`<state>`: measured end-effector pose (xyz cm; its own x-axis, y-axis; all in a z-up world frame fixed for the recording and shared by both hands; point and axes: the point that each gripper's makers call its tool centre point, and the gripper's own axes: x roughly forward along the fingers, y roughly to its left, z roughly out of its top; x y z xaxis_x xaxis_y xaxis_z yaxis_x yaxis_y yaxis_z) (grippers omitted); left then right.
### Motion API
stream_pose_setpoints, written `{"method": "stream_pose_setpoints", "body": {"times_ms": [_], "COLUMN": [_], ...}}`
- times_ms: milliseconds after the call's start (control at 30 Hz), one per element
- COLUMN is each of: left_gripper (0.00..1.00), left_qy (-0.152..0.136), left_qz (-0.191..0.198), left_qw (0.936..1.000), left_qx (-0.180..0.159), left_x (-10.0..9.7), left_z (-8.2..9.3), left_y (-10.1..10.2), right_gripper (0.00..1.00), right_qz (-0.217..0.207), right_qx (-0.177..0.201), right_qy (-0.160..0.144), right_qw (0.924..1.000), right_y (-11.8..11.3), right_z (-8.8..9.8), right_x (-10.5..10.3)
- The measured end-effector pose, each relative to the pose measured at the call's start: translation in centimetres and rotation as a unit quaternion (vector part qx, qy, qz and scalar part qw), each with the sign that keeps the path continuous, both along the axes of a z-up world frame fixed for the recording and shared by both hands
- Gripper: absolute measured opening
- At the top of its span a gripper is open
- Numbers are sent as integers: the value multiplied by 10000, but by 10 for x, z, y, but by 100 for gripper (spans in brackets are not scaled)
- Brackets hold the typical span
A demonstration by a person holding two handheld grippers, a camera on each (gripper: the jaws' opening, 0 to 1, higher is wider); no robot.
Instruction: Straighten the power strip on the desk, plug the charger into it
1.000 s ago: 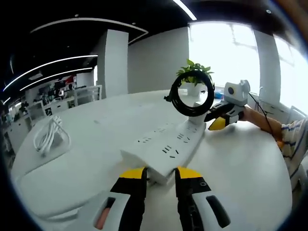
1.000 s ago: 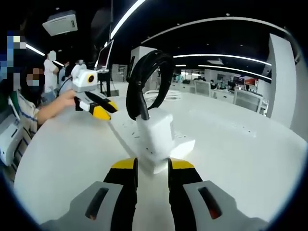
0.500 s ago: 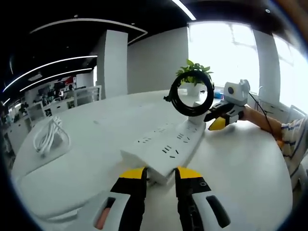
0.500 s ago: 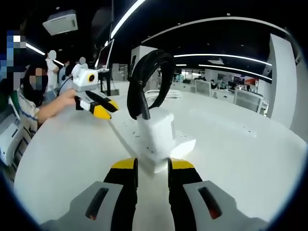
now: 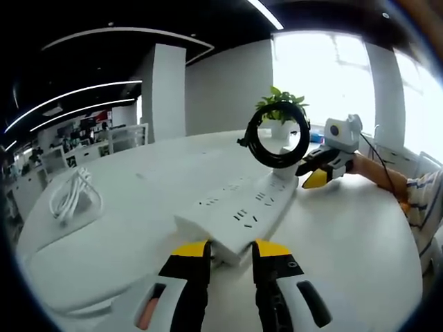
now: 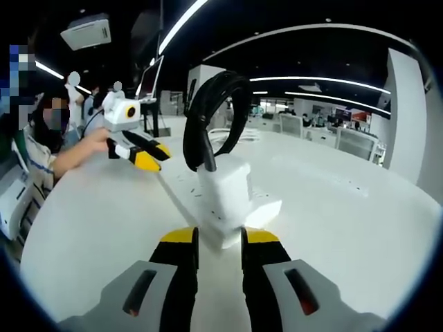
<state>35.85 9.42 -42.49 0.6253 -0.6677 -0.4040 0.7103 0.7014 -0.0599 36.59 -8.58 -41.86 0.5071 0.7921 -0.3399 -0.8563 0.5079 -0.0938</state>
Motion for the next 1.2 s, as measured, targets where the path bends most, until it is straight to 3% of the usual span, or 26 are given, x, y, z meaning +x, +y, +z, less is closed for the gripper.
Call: {"method": "stream_pose_setpoints", "body": {"times_ms": [1200], "left_gripper": [25], "left_qy": [-145], "left_qz": [106], "left_qw": [9998], "left_qx": [-51], "left_x": [5], "left_z": [0], "left_y": [-2], "right_gripper": [20], "right_qz": [-297], "right_qx": [-80], "right_qy": [-34], "right_qw": [9995], "right_y": [-2], "right_z": [-1], "right_x": [7]}}
